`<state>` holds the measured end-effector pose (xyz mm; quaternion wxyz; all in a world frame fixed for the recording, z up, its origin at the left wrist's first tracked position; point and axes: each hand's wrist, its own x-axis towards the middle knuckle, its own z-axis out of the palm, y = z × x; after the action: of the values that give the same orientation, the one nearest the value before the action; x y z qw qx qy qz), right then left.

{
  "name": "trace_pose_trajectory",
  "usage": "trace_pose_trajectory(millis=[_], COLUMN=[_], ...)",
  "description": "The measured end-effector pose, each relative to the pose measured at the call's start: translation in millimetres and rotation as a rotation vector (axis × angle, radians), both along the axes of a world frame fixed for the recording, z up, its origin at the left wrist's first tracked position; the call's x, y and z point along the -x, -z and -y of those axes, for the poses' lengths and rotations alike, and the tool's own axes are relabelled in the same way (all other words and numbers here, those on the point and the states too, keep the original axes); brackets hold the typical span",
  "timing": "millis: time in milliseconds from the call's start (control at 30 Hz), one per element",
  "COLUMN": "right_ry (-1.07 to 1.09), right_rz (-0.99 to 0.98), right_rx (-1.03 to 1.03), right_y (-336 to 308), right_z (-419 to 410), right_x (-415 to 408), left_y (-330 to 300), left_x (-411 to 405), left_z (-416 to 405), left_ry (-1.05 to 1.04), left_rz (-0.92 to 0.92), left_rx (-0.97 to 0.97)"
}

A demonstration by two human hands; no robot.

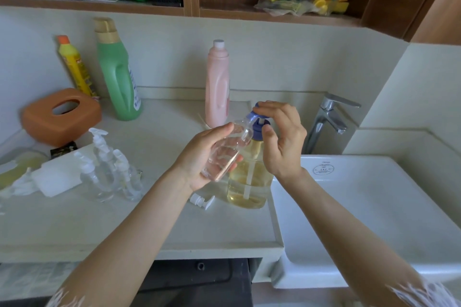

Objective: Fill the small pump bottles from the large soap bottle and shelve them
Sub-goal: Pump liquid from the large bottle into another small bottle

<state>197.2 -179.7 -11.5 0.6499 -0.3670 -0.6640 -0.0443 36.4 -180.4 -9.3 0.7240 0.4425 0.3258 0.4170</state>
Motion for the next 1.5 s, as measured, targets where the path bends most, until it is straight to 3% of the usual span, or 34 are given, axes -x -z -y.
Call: trace_pose_trajectory(millis=[233,533,1100,1500], right_ry=[0.058,0.041,0.095,0.001], right_rz=[0.004,0.179,0.046,0.152], right_rx=[0.008,0.013,-0.076,0.010], right_y=[13.1,-13.6,15.0,-8.7], right_z=[-3.2,0.1,-8.6,-3.5], right_x=[3.1,-10.2,1.7,-14.5], left_y=[5.6,-5.4,3.7,-6.3], left_x=[3.4,3.8,1.7,2.2], left_z=[-0.6,1.2,4.4,1.4], left_ry=[-0.009,0.001,-0.027,0.007], left_rz=[-0.044,-0.007,-0.030,-0.018], left_rx=[0.036,0.048,0.056,0.010])
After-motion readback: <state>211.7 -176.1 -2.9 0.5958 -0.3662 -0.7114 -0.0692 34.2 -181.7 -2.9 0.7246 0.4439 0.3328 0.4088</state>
